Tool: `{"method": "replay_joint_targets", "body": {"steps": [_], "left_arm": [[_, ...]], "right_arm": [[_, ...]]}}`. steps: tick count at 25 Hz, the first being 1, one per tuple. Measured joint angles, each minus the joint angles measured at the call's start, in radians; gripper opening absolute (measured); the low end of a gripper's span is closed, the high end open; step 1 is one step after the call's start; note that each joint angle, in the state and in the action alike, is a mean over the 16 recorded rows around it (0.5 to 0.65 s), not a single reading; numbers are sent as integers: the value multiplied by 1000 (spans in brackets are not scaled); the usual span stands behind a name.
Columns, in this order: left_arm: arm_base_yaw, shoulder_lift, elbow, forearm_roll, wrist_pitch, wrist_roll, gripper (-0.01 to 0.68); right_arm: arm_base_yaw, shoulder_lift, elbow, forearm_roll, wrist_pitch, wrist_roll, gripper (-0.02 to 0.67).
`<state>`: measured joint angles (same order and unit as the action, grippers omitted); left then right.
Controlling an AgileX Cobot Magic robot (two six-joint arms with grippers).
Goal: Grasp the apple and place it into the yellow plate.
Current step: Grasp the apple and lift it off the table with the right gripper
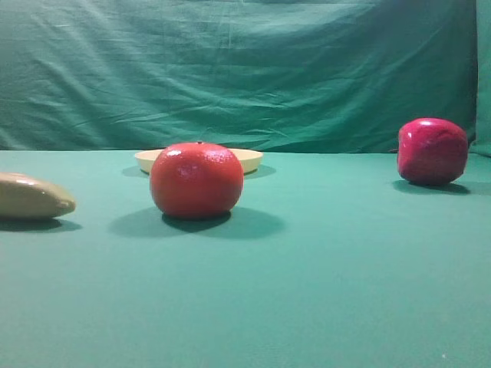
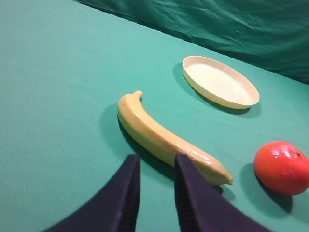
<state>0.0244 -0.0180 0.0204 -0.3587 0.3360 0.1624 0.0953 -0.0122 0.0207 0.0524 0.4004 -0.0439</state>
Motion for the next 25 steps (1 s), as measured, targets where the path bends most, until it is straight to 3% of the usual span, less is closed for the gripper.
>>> {"method": "replay_joint_targets", "body": {"steps": [25], "left_arm": [[0, 0, 0, 0, 0, 0, 157]], "right_arm": [[0, 0, 0, 0, 0, 0, 0]]}}
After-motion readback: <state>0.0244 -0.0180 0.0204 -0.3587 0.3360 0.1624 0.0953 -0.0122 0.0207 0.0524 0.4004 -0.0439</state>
